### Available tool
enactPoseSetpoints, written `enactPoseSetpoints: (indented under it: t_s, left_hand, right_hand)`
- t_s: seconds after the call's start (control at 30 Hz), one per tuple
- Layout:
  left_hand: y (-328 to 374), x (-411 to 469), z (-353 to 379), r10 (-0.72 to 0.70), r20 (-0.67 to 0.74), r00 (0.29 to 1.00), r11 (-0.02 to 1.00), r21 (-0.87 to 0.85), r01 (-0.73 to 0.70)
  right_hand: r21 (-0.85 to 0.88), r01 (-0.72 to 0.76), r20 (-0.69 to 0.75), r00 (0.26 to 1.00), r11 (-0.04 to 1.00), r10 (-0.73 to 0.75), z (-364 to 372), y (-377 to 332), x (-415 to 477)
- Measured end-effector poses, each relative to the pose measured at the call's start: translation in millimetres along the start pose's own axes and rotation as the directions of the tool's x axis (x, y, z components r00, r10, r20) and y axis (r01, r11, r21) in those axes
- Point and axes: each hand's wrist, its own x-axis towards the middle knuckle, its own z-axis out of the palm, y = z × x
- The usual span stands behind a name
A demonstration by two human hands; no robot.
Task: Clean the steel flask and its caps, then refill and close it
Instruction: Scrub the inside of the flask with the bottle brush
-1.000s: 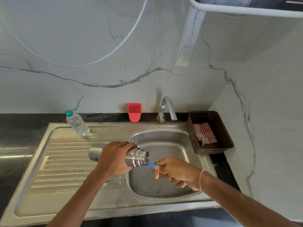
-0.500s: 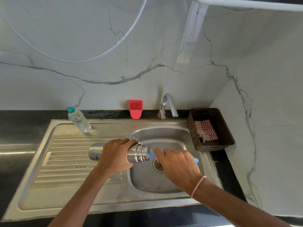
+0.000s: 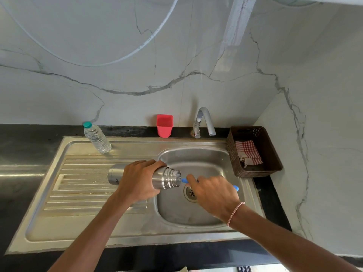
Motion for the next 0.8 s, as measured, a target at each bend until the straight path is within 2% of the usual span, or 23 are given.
enactPoseSetpoints:
  t_s: [0.03, 0.07, 0.1, 0.13, 0.17, 0.2, 0.23, 0.27, 0.3, 0.33, 0.37, 0.4, 0.43, 0.47, 0.5, 0.57, 0.63, 0.67, 0.7, 0.73, 0.77, 0.8]
  left_hand:
    - [0, 0, 0, 0.011, 0.004, 1.000, 1.000, 0.017, -0.011]
    - [-1, 0, 0, 0.020, 0.004, 1.000, 0.999, 0.026, -0.020]
    - [-1, 0, 1, 0.029, 0.003, 1.000, 0.999, 0.027, -0.029]
    - [-2, 0, 2, 0.037, 0.002, 0.999, 0.999, 0.023, -0.037]
    - [-2, 0, 2, 0.041, 0.003, 0.999, 0.999, 0.020, -0.041]
    - [-1, 0, 3, 0.041, 0.006, 0.999, 0.999, 0.021, -0.041]
    - [-1, 1, 3, 0.038, 0.006, 0.999, 0.999, 0.027, -0.038]
    - [-2, 2, 2, 0.031, 0.003, 1.000, 0.999, 0.030, -0.031]
    - [-2, 4, 1, 0.018, -0.004, 1.000, 1.000, 0.023, -0.018]
    - [-3, 5, -1, 0.001, -0.015, 1.000, 1.000, 0.004, -0.001]
    - [-4, 7, -3, -0.013, -0.026, 1.000, 1.000, -0.018, 0.013]
    - [-4, 8, -4, -0.017, -0.035, 0.999, 0.999, -0.029, 0.016]
    - [-3, 10, -6, -0.009, -0.039, 0.999, 1.000, -0.024, 0.008]
    - [-3, 11, -7, 0.003, -0.040, 0.999, 1.000, -0.010, -0.004]
    - [-3, 12, -8, 0.012, -0.042, 0.999, 1.000, 0.004, -0.012]
    - [-6, 13, -9, 0.025, -0.039, 0.999, 0.999, 0.037, -0.024]
    - [-9, 13, -10, 0.046, -0.019, 0.999, 0.997, 0.063, -0.044]
    - [-9, 13, -9, 0.048, -0.015, 0.999, 0.997, 0.065, -0.047]
    - [-9, 13, -10, 0.041, -0.012, 0.999, 0.997, 0.065, -0.040]
    - [-8, 13, -10, 0.028, -0.012, 1.000, 0.998, 0.064, -0.027]
    - [-8, 13, -10, 0.011, -0.018, 1.000, 0.998, 0.062, -0.010]
    - [-9, 13, -10, -0.007, -0.025, 1.000, 0.999, 0.053, 0.008]
  right_hand:
    - [0.122, -0.022, 0.058, 0.998, 0.992, 0.015, -2, -2, 2]
    - [0.342, -0.107, 0.168, 0.984, 0.934, 0.051, -5, -1, 5]
    - [0.569, -0.246, 0.311, 0.948, 0.785, 0.071, -2, -1, 8]
    - [0.738, -0.386, 0.434, 0.899, 0.553, 0.048, 0, 1, 12]
    - [0.790, -0.495, 0.521, 0.853, 0.361, 0.027, -1, 4, 14]
    - [0.787, -0.512, 0.536, 0.844, 0.344, 0.030, -1, 7, 16]
    - [0.744, -0.440, 0.473, 0.878, 0.503, 0.070, 1, 9, 15]
    - [0.581, -0.291, 0.320, 0.940, 0.760, 0.115, 4, 10, 12]
    - [0.300, -0.149, 0.106, 0.987, 0.942, 0.123, 10, 11, 8]
    - [0.068, -0.070, -0.075, 0.994, 0.995, 0.075, 12, 10, 5]
    - [-0.078, -0.017, -0.189, 0.982, 0.997, 0.002, 12, 11, 2]
    - [-0.134, 0.018, -0.242, 0.969, 0.991, -0.050, 8, 11, 0]
    - [-0.138, 0.027, -0.252, 0.966, 0.990, -0.062, 8, 11, -1]
    - [-0.089, 0.028, -0.201, 0.979, 0.996, -0.045, 8, 12, -1]
    - [-0.020, 0.016, -0.124, 0.992, 1.000, -0.018, 5, 13, 0]
    - [0.253, -0.070, 0.084, 0.995, 0.965, 0.050, -1, 19, 4]
    - [0.590, -0.198, 0.278, 0.960, 0.783, 0.033, -9, 28, 8]
    - [0.635, -0.204, 0.296, 0.955, 0.745, 0.009, -14, 33, 9]
    - [0.573, -0.173, 0.277, 0.961, 0.801, 0.009, -17, 37, 9]
    - [0.407, -0.121, 0.198, 0.979, 0.905, 0.041, -17, 38, 7]
    - [0.178, -0.086, 0.053, 0.996, 0.980, 0.078, -15, 37, 3]
    - [0.016, -0.076, -0.045, 0.996, 0.997, 0.077, -16, 32, 0]
